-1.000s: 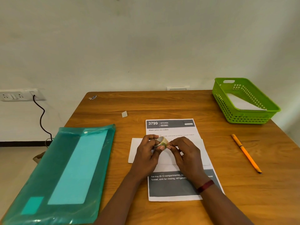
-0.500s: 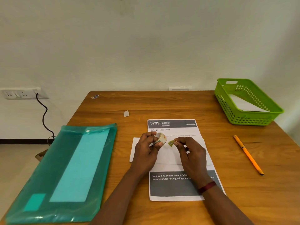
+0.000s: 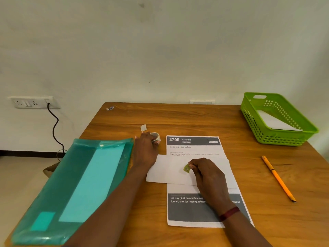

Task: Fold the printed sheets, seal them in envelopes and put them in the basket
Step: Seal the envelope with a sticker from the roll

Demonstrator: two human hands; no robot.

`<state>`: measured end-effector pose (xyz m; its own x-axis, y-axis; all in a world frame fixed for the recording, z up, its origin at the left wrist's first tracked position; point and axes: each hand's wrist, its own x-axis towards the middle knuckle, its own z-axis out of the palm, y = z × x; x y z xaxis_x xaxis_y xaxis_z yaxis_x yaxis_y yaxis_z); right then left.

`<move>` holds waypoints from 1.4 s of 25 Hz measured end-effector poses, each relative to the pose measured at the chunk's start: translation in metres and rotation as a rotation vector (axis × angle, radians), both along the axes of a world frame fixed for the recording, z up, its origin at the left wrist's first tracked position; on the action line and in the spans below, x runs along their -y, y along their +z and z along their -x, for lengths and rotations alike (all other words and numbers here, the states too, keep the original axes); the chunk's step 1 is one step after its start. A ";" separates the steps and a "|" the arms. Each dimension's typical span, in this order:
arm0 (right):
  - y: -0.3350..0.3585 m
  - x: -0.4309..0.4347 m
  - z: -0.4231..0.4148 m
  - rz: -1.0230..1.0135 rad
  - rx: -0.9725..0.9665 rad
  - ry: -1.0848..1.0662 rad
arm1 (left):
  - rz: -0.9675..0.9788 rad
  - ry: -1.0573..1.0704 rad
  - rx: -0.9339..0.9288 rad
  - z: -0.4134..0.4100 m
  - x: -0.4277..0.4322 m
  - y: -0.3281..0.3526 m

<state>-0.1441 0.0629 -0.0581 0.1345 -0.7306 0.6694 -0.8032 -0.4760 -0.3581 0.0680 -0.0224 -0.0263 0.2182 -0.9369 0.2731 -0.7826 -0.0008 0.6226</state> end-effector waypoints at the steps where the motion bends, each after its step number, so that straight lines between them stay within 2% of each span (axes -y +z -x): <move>1: 0.000 0.000 0.000 0.004 -0.007 0.000 | -0.020 -0.001 0.060 -0.002 0.005 -0.002; 3: 0.000 0.000 -0.001 0.010 -0.015 0.009 | -0.036 -0.014 0.159 -0.006 0.014 -0.004; 5: 0.000 0.001 -0.001 0.006 -0.020 0.025 | -0.042 -0.034 0.174 -0.007 0.019 -0.004; 12: 0.001 0.000 0.000 0.010 -0.018 0.018 | 0.010 -0.065 0.037 -0.004 0.017 -0.003; 17: 0.006 0.002 0.001 -0.060 0.108 0.014 | 0.061 -0.188 0.093 0.018 -0.019 0.001; 22: 0.006 0.005 0.001 -0.108 0.092 0.029 | 0.001 -0.247 0.066 0.043 -0.050 -0.002; 28: 0.031 0.007 0.025 -0.145 0.431 0.029 | 0.006 -0.386 0.129 0.080 -0.082 -0.007; 31: 0.039 0.010 0.064 -0.179 0.342 -0.060 | 0.015 -0.499 0.166 0.103 -0.089 -0.007; 35: 0.035 0.013 0.110 -0.405 0.135 -0.128 | 0.025 -0.530 0.194 0.133 -0.091 -0.010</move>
<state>-0.2537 0.0497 -0.0227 -0.0434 -0.9427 0.3308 -0.7796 -0.1752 -0.6013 -0.0649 0.0686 -0.0367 -0.3372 -0.8975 0.2844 -0.7720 0.4365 0.4621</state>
